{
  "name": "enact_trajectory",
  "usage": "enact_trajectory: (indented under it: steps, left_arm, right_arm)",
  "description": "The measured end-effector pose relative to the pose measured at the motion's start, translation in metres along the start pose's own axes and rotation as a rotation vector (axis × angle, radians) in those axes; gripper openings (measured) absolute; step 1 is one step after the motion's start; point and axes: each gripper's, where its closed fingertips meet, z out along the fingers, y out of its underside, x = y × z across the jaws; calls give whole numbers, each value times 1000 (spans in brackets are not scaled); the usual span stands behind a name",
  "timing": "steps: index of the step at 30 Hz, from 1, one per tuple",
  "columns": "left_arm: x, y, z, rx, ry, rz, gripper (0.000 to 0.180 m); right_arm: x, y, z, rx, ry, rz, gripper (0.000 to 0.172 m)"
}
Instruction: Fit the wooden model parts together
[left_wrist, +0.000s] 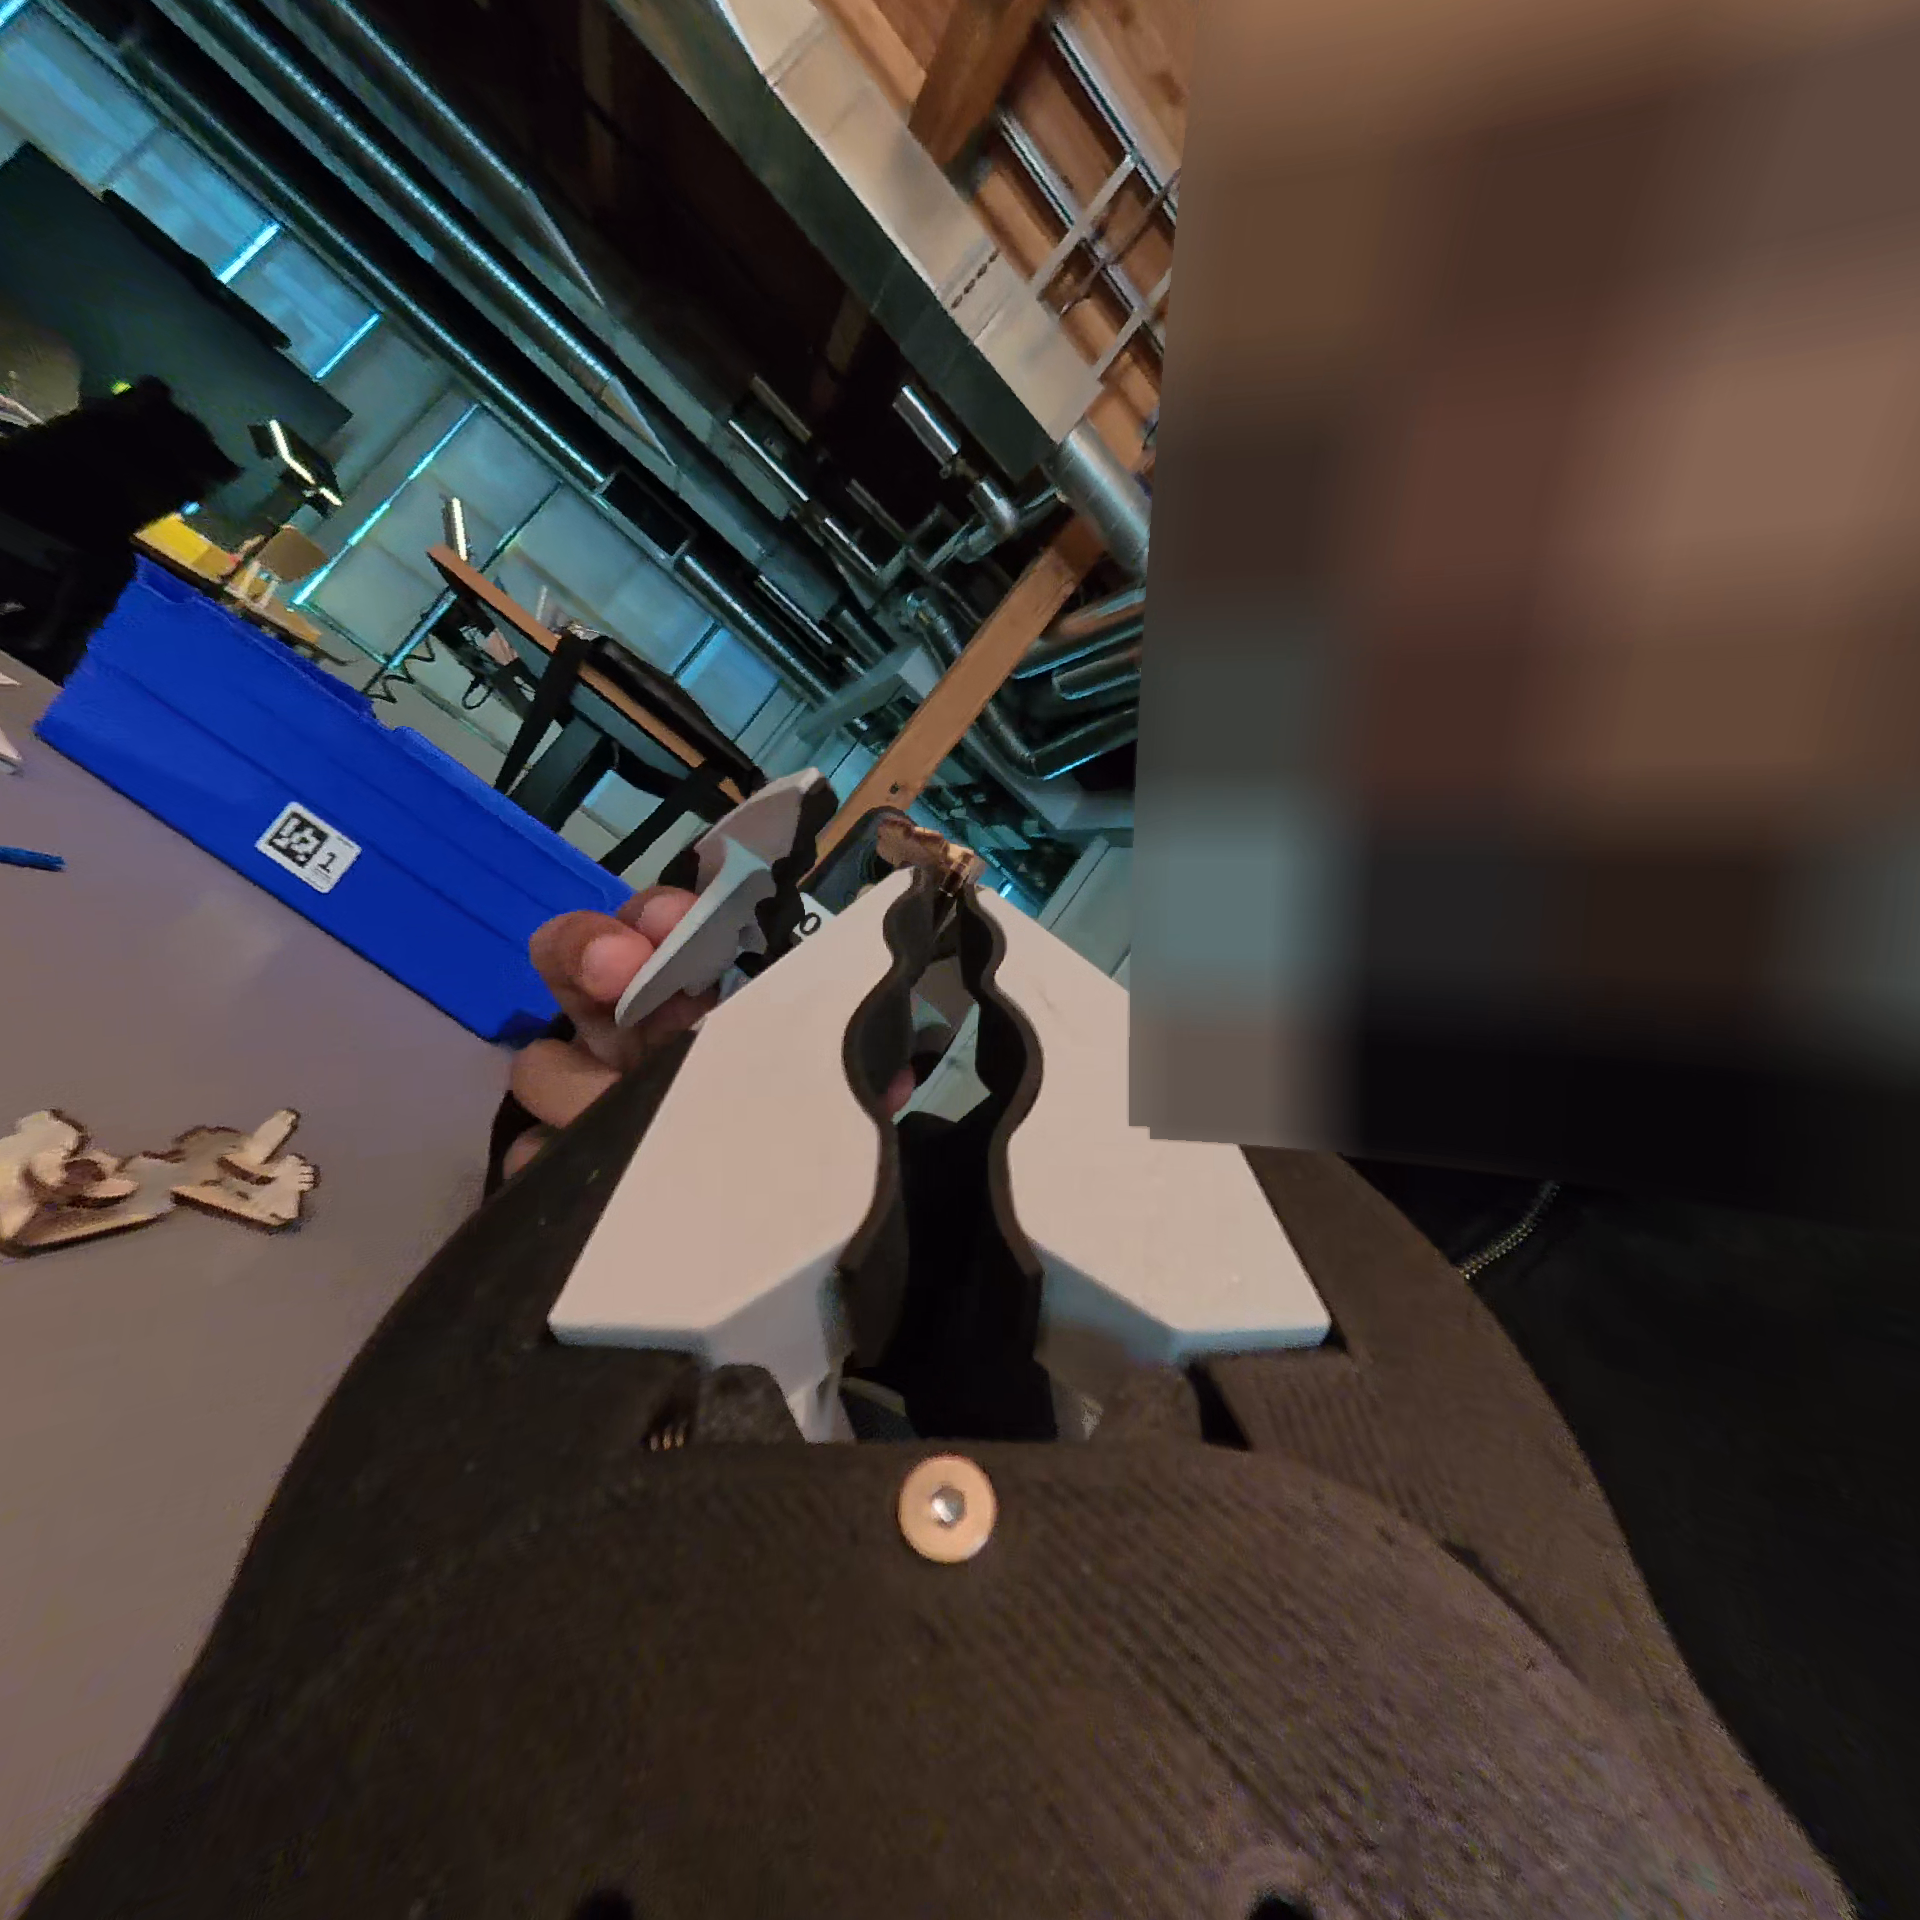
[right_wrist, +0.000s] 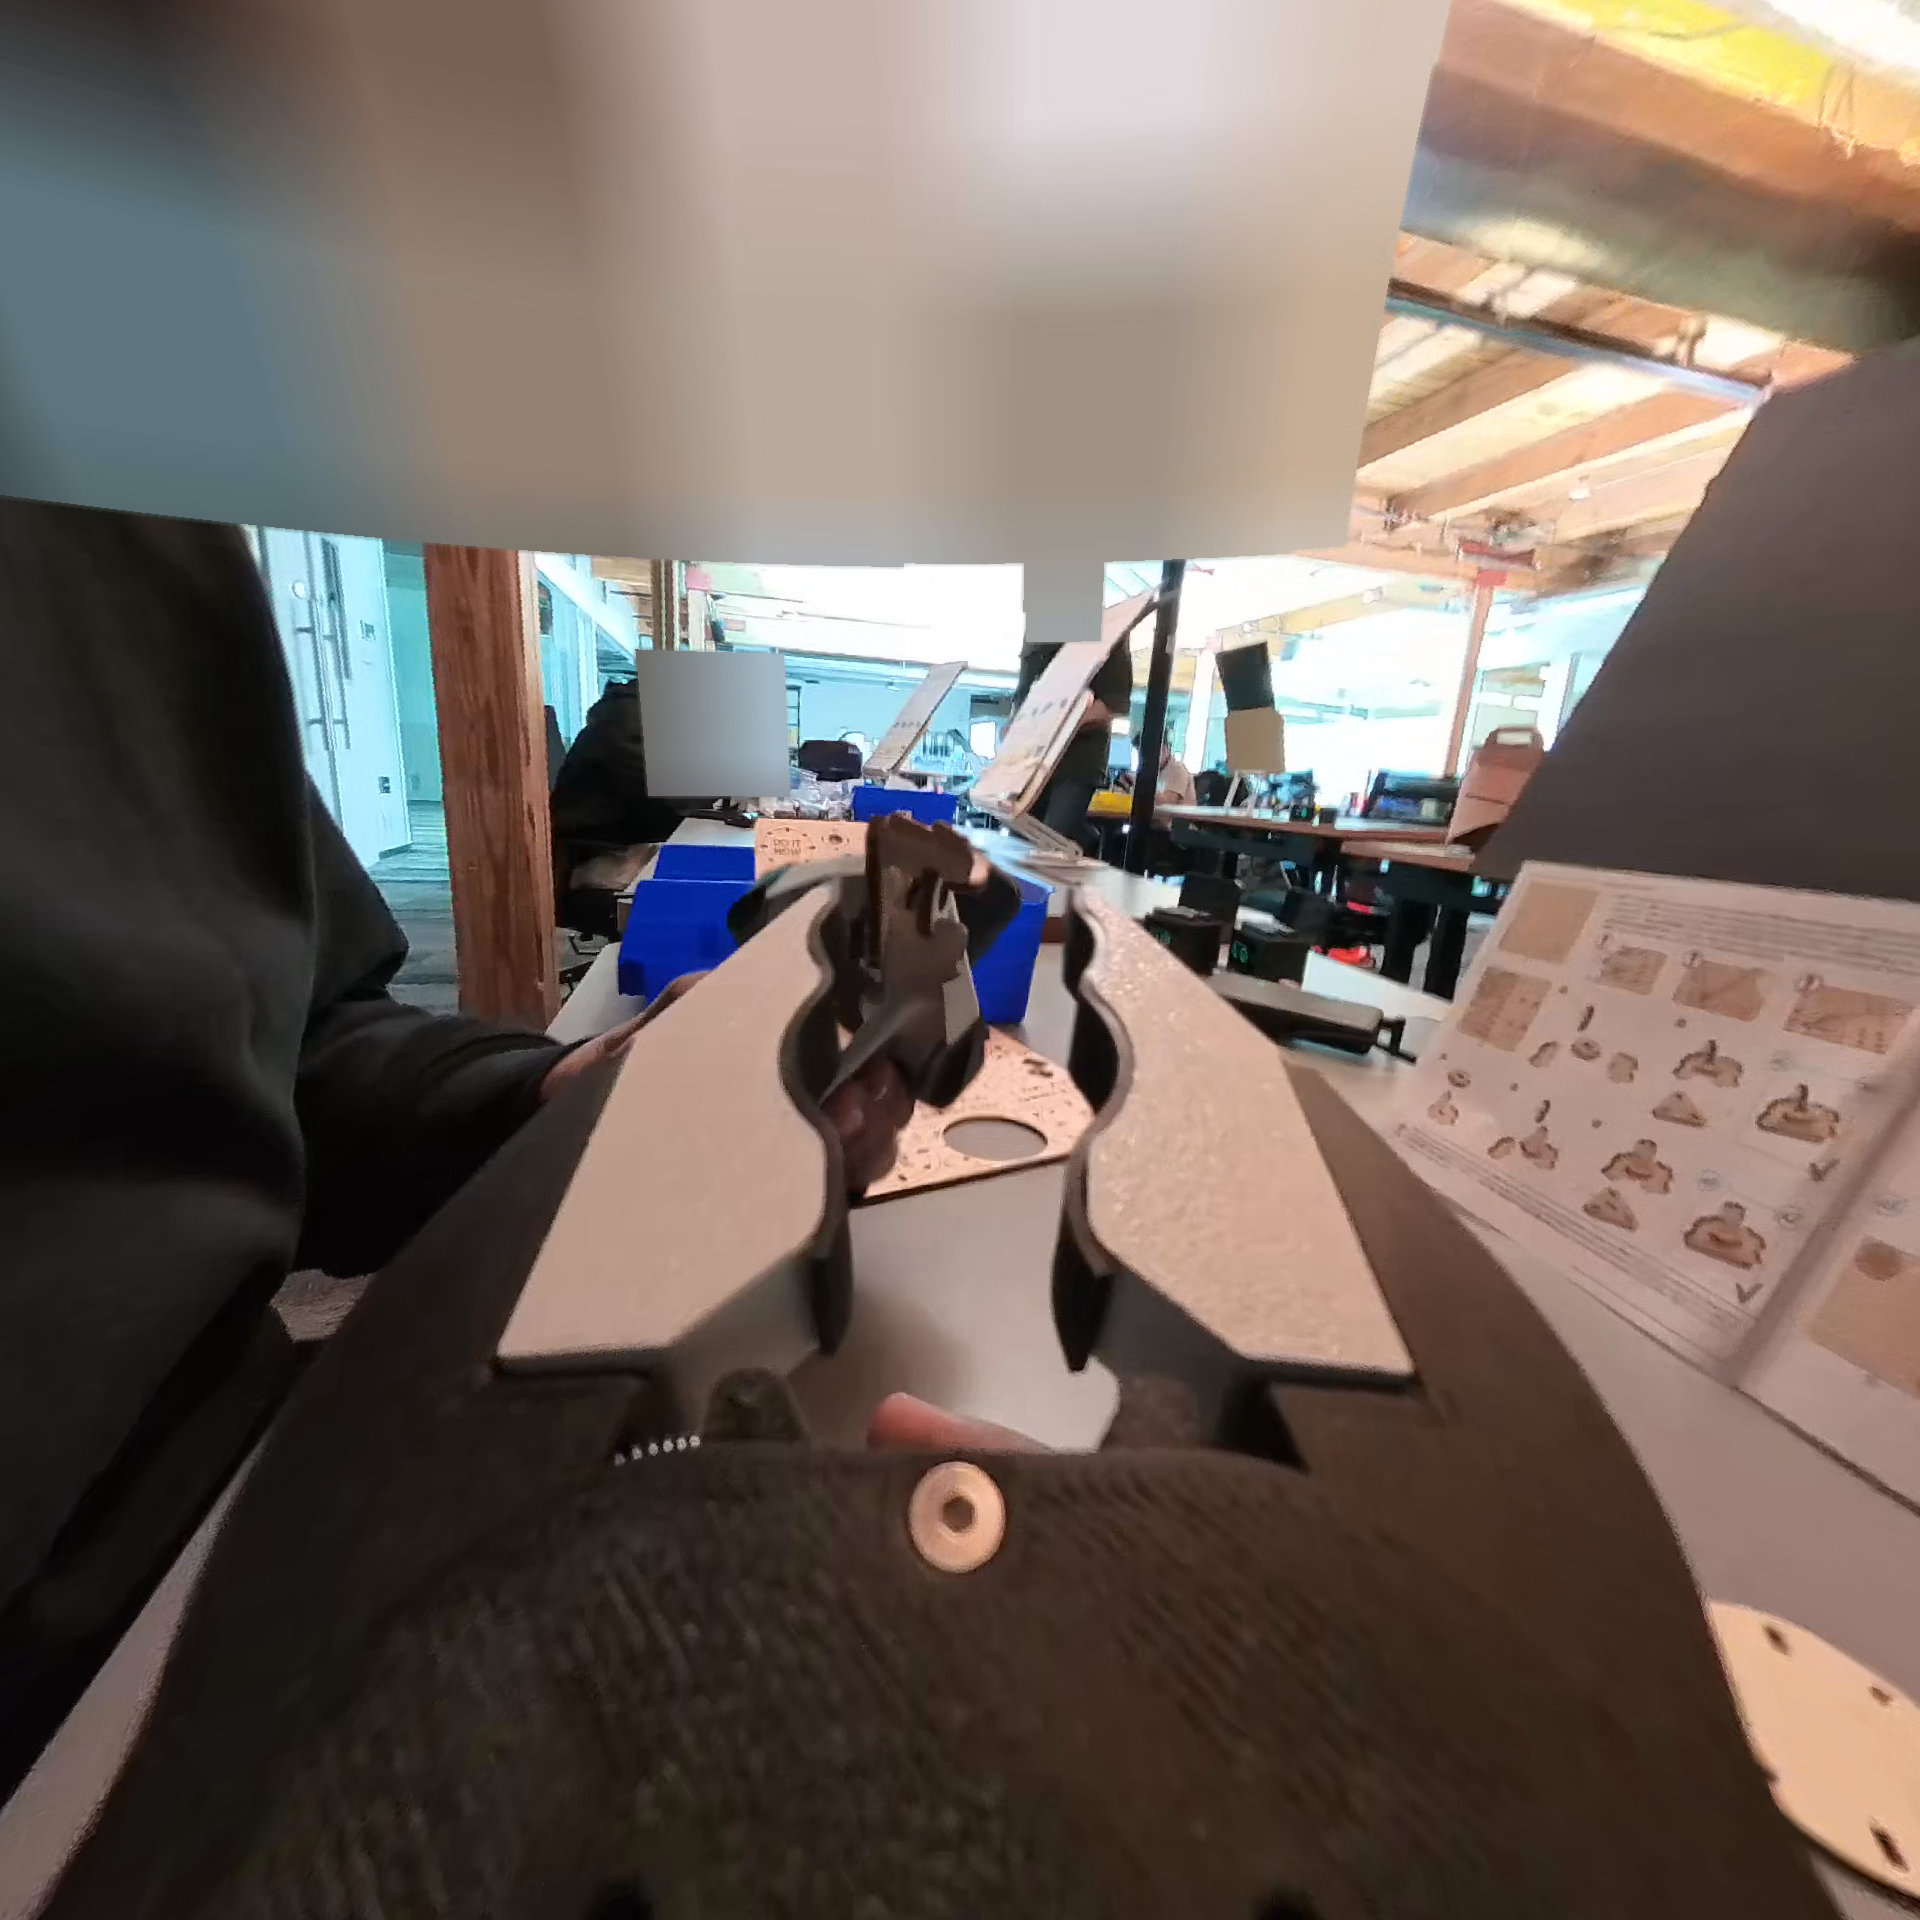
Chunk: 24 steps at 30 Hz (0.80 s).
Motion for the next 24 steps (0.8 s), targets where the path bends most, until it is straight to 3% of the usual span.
enact_trajectory:
  steps: [5,12,14,19,24]
  left_arm:
    - [0,2,2,19,29,-45,3]
    - [1,4,2,-20,24,-8,3]
    - [-2,4,0,-44,-10,8,18]
    - [-2,16,2,-191,-95,203,27]
    - [-5,18,-1,-279,-186,412,23]
  right_arm:
    - [-7,-3,-1,0,-21,-55,23]
    - [-10,-3,-1,-30,-50,-60,21]
    - [-11,-4,-3,-36,-70,-61,20]
    - [-18,-3,-7,-89,-159,-49,20]
    - [-23,1,-10,-139,-230,-26,20]
